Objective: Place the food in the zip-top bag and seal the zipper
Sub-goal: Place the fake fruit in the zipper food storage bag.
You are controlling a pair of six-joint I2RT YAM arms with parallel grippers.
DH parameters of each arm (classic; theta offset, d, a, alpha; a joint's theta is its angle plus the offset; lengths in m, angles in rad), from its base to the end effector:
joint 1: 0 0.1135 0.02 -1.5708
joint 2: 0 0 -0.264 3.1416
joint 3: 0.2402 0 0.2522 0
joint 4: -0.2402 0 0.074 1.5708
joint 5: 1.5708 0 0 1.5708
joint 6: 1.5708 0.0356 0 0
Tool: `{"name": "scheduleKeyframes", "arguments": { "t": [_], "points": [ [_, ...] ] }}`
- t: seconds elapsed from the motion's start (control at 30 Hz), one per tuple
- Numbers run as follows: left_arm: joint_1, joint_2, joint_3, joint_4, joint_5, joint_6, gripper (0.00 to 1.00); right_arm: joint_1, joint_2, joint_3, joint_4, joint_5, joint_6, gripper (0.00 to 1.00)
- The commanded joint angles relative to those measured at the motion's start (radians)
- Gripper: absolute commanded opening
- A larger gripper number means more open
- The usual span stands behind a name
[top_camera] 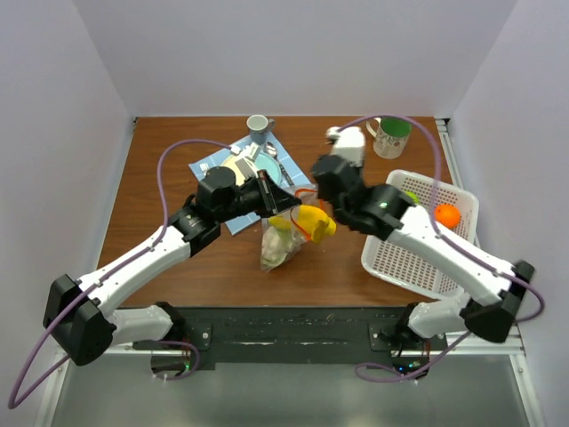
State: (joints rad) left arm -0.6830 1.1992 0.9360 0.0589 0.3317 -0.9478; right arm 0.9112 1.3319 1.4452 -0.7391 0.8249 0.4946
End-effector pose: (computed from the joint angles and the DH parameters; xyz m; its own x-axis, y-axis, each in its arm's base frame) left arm 0.2112 -0.1868 0.3318 -0.7773 -0.3575 -0.5177 0.3647 0.4145 -0.8338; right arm 0.1884 0.2003 0.3998 -0.3973 0.0133 -0.9176 0.0195 0.9998 0.0061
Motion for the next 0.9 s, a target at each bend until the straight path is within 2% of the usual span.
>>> {"name": "scheduleKeyframes", "arguments": {
  "t": [0.0, 0.2, 0.27, 0.43, 0.5, 0.67, 0.87],
  "points": [
    [-0.004, -0.035, 0.004, 0.087, -0.002, -0.012, 0.00, -0.115, -0.164, -0.107, 0.078, -0.258, 0.105, 0.50],
    [-0.004, -0.029, 0.010, 0.093, 0.007, -0.017, 0.00, -0.237, -0.235, -0.279, 0.185, -0.424, 0.139, 0.51],
    [-0.004, -0.032, 0.014, 0.088, 0.007, -0.014, 0.00, -0.310, -0.266, -0.374, 0.219, -0.522, 0.185, 0.51],
    [-0.006, -0.032, 0.015, 0.085, 0.013, -0.011, 0.00, -0.399, -0.307, -0.537, 0.317, -0.607, 0.274, 0.59],
    [-0.004, -0.033, 0.015, 0.085, 0.020, -0.011, 0.00, -0.409, -0.319, -0.578, 0.430, -0.673, 0.283, 0.62],
    [-0.004, -0.033, 0.023, 0.085, 0.029, -0.011, 0.00, -0.416, -0.310, -0.719, 0.734, -0.789, 0.303, 0.63],
    [-0.006, -0.035, 0.032, 0.076, 0.036, -0.008, 0.00, -0.416, -0.319, -0.848, 0.941, -0.790, 0.340, 0.64]
  ]
}}
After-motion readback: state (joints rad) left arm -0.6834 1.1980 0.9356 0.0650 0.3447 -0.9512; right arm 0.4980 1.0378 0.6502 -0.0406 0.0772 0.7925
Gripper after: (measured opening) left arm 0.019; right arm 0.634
